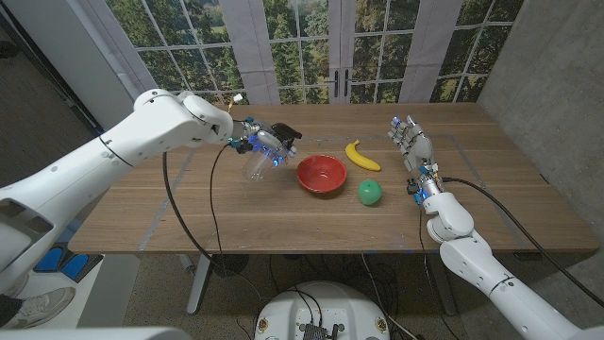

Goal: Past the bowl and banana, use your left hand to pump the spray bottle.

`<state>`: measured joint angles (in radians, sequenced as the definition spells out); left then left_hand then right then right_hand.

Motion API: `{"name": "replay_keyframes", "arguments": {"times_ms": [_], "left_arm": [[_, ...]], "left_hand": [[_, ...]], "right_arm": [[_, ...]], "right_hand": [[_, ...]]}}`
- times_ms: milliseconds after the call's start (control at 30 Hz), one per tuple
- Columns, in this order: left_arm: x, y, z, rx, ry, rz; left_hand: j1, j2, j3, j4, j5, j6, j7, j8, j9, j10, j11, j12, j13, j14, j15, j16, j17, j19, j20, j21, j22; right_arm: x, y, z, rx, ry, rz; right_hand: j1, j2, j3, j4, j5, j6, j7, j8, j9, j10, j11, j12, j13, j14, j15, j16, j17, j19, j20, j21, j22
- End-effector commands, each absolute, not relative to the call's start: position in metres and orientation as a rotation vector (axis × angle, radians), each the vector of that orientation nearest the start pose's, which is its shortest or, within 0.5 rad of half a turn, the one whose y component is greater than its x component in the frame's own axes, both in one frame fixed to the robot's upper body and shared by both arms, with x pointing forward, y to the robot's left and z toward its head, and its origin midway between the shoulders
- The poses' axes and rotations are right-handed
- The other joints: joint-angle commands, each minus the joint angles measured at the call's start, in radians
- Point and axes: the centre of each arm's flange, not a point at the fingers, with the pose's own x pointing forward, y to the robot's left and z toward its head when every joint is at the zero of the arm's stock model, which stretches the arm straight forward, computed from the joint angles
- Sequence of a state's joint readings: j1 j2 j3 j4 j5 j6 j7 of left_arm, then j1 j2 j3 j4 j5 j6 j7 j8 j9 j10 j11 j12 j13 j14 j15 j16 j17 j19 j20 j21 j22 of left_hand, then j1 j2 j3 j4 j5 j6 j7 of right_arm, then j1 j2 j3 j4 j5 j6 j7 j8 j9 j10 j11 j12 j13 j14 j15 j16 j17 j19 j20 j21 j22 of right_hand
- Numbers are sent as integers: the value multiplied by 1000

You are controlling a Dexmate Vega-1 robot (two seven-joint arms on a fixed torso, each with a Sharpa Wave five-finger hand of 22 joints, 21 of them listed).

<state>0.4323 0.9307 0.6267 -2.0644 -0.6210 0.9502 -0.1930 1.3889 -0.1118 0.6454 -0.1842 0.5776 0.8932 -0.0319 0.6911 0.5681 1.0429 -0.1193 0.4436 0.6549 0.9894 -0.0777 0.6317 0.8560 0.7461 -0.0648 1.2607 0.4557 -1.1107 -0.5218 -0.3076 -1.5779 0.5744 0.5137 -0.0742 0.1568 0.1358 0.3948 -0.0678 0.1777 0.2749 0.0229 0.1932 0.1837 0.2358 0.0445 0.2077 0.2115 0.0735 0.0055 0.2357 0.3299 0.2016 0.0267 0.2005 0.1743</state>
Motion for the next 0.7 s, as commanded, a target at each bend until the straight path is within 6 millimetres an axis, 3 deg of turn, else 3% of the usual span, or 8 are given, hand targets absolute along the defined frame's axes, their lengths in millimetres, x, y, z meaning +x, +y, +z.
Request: {"name": "replay_keyframes", "arguments": {"times_ms": [33,167,233,333,467,700], "left_arm": [[558,197,93,720,10,-477],[561,195,93,708,17,-473],[563,195,93,694,20,-472],[565,195,93,676,25,-469],[565,194,93,682,26,-461],[565,193,96,714,20,-435]], "left_hand": [[185,169,25,-2,6,16,-6,2,11,3,-7,6,15,74,-130,47,33,16,-154,309,33],[206,178,-2,1,-20,60,19,32,61,-58,-20,-1,64,46,-120,83,105,-5,-154,314,106],[228,195,-29,1,-47,65,50,63,122,-97,-24,-7,96,17,-113,103,148,-20,-154,314,152],[242,212,-58,3,-73,99,68,112,187,-102,-24,-13,104,-12,-104,121,181,-40,-153,315,198],[264,232,-101,2,-110,84,68,205,350,-79,-30,-13,118,-60,-97,149,237,-55,-154,308,241],[274,242,-117,2,-130,109,76,250,410,-26,-41,23,152,-80,-88,162,258,-61,-154,309,273]], "right_arm": [[571,-272,-54,101,-797,189],[572,-273,-55,97,-792,184],[573,-274,-55,102,-790,182],[575,-275,-55,101,-788,183],[577,-275,-55,106,-785,182],[579,-277,-54,106,-784,183]], "right_hand": [[-9,8,3,-4,2,9,4,2,1,5,2,4,4,5,6,5,0,9,0,2,3],[-9,8,4,-4,1,10,8,3,1,6,2,4,4,5,5,5,0,9,-1,2,3],[-9,8,4,-5,1,11,11,3,1,6,2,4,4,4,5,5,0,9,-1,2,3],[-9,8,4,-5,2,13,15,3,1,6,2,4,4,4,6,5,-1,8,-1,2,3],[-9,9,4,-5,2,13,16,3,1,7,2,4,4,3,4,5,-1,8,-2,1,3],[-9,9,5,-5,2,15,17,4,1,7,2,4,4,4,5,5,-1,8,-2,1,3]]}}
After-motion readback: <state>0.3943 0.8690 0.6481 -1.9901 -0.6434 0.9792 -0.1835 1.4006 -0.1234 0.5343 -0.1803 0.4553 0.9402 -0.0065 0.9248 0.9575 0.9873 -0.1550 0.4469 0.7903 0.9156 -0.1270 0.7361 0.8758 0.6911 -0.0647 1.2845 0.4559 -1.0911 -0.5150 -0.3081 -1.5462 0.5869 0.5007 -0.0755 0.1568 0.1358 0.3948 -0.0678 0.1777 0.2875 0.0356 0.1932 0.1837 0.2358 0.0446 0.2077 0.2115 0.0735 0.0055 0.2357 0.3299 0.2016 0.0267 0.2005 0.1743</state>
